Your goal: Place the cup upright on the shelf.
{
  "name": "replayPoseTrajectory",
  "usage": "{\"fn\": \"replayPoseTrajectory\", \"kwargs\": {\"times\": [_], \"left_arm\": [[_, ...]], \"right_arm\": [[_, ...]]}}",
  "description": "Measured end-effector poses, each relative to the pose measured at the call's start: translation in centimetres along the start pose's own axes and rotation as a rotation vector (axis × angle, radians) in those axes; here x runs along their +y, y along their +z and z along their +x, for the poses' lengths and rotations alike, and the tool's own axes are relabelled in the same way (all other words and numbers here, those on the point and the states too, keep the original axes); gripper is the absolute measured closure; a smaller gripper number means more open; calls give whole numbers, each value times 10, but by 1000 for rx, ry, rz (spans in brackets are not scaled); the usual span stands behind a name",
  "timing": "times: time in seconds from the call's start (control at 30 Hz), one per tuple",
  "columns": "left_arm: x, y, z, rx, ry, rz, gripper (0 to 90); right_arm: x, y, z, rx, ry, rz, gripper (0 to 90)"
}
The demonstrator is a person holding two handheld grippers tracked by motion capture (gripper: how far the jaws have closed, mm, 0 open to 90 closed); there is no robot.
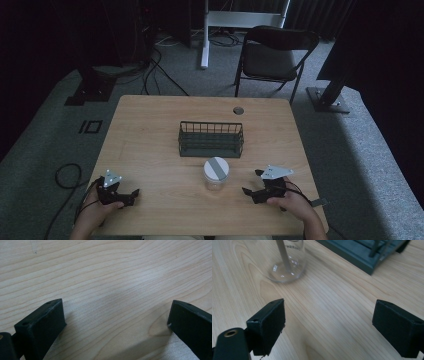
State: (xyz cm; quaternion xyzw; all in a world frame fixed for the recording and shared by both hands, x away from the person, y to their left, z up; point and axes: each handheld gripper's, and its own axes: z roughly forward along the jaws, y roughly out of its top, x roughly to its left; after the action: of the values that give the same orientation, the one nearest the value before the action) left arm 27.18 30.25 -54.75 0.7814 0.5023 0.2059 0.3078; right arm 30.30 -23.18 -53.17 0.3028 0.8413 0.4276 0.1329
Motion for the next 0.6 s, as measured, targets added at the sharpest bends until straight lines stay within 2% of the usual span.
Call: {"fn": "replayPoseTrajectory", "kwargs": {"times": [0.23, 0.6], "left_arm": [[0, 0, 0, 0, 0, 0, 14], [0, 0, 0, 0, 0, 0, 14]], "right_arm": [[8, 12, 8, 40, -12, -14, 111], [18, 28, 22, 90, -36, -65, 111]]}}
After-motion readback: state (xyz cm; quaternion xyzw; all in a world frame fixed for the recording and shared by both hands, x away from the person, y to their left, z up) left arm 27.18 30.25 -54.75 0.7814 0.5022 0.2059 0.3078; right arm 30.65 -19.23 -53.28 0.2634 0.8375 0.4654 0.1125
